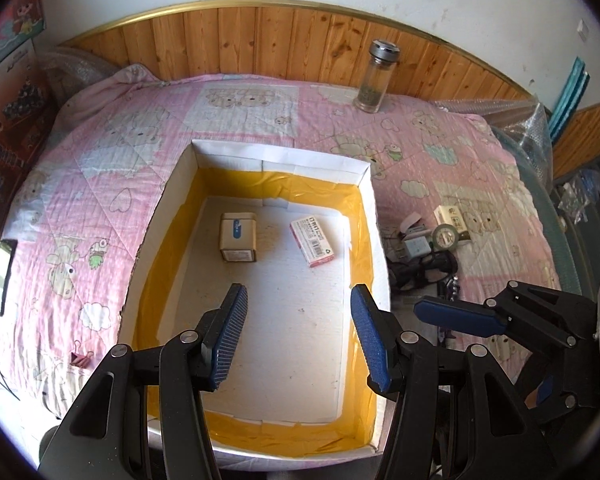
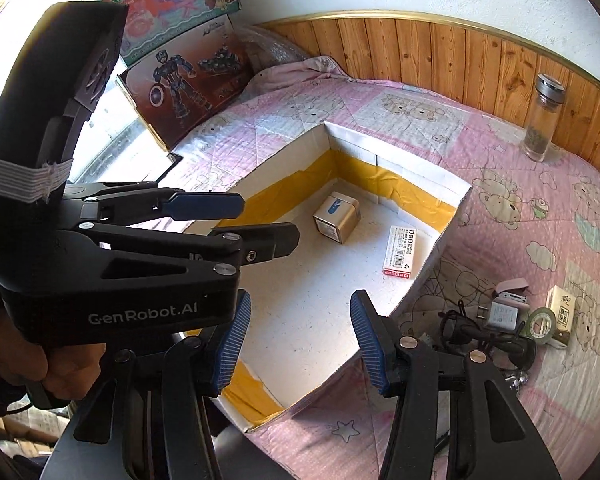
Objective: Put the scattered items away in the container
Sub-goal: 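Withdraw both tools from the cardboard box back toward the remaining items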
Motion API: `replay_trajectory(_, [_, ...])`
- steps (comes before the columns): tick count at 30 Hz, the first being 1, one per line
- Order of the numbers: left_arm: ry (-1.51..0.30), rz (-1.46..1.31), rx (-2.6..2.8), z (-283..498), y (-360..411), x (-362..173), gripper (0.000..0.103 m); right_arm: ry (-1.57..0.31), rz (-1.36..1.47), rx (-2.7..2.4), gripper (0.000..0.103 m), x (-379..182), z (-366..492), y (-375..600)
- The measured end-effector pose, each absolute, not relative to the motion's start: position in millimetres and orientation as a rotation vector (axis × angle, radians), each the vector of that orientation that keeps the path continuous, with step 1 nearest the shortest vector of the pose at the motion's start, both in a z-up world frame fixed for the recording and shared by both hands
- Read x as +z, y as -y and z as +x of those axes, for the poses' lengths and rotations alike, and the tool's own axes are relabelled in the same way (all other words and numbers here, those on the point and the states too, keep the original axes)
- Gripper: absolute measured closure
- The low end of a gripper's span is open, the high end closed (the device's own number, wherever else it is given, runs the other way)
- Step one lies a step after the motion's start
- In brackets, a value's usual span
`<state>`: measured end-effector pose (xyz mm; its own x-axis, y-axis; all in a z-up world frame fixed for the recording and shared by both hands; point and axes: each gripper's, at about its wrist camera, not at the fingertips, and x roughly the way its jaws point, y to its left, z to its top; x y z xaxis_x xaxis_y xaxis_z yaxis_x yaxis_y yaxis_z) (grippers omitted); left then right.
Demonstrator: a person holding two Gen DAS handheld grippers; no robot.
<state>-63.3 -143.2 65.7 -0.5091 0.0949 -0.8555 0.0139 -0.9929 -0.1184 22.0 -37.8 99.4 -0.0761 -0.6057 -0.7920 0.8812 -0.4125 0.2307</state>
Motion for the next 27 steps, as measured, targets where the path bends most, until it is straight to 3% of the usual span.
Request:
replay_trajectory(15, [0.183, -1.419, 2.697, -4, 117, 80, 0.046, -0.103, 0.924, -1.78, 0.068, 108, 55, -38])
replay_trajectory(27, [0.191, -1.388, 2.594, 14, 65, 69, 0.047, 0.037, 0.926, -1.828, 0.071, 92, 57, -99])
